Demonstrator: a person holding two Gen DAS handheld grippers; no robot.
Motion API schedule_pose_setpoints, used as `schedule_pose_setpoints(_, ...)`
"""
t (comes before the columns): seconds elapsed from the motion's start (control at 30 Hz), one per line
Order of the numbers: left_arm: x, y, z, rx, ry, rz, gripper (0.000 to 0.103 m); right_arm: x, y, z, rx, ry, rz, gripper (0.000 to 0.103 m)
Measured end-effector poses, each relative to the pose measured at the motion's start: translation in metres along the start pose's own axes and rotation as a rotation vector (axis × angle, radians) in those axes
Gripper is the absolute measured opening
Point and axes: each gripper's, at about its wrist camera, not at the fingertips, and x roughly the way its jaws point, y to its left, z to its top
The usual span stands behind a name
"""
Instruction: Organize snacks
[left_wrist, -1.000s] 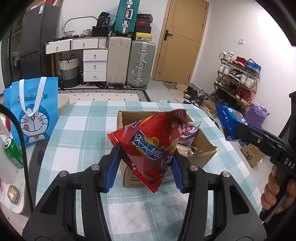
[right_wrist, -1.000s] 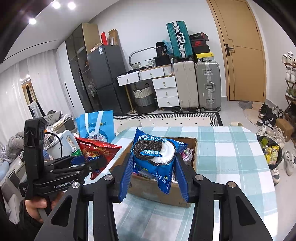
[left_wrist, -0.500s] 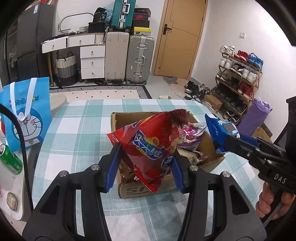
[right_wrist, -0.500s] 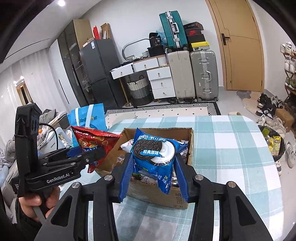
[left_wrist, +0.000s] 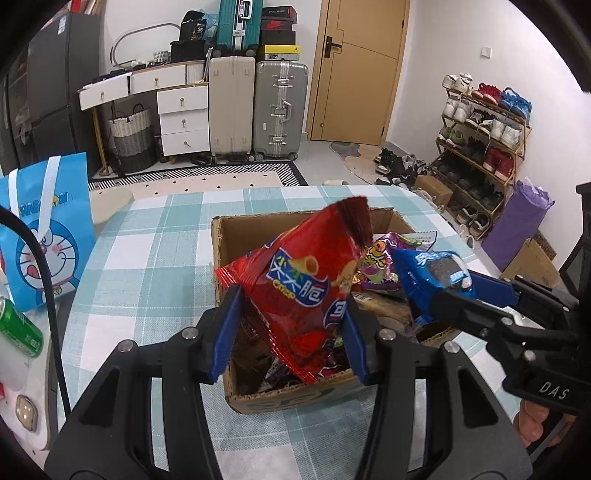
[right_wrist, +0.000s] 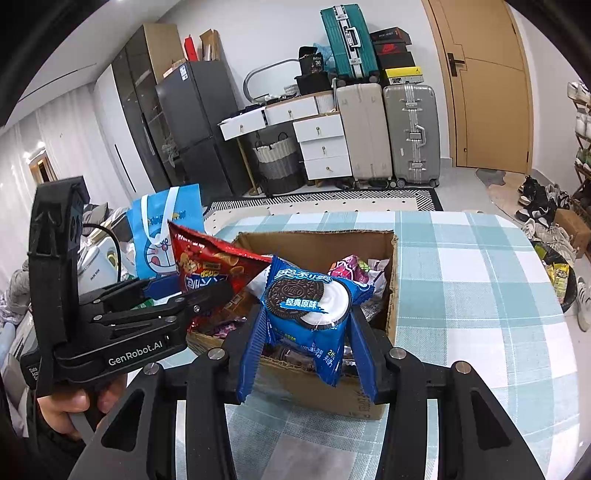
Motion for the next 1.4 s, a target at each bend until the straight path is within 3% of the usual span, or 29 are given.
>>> schedule_pose_setpoints(0.2, 0.011, -0.002, 0.0, 0.017, 0.024, 0.018, 0.048, 0.014, -0.001, 0.0, 0.009, 0.016, 0.003, 0.045)
schedule_pose_setpoints(0.47, 0.011, 0.001, -0.003, 0.014, 0.028, 0.008, 0.051, 0.002, 0.002, 0.003, -0.006, -0.037, 0.014, 0.048)
schedule_pose_setpoints(0.6, -0.003, 0.002, -0.004, 0.008, 0.008, -0.012, 0.087, -0.006, 0.002, 0.0, -0.012, -0.045, -0.005, 0.056)
schedule_pose_setpoints(0.7, -0.014, 0.003, -0.006, 0.017, -0.019, -0.002, 0.096, -0.013, 0.0, -0.005, -0.006, -0.049, -0.011, 0.087)
schedule_pose_setpoints(0.73, -0.017, 0.003, -0.008, 0.019, -0.023, -0.005, 0.103, -0.017, -0.001, -0.007, -0.002, -0.056, -0.008, 0.089)
schedule_pose_setpoints(0.87, -0.035, 0.005, -0.018, 0.023, -0.058, -0.018, 0.102, -0.029, -0.003, -0.018, -0.004, -0.072, -0.017, 0.102)
schedule_pose_setpoints(1.4, -0.095, 0.024, -0.08, 0.009, -0.208, -0.025, 0.102, -0.066, -0.006, -0.068, -0.028, -0.205, -0.023, 0.103)
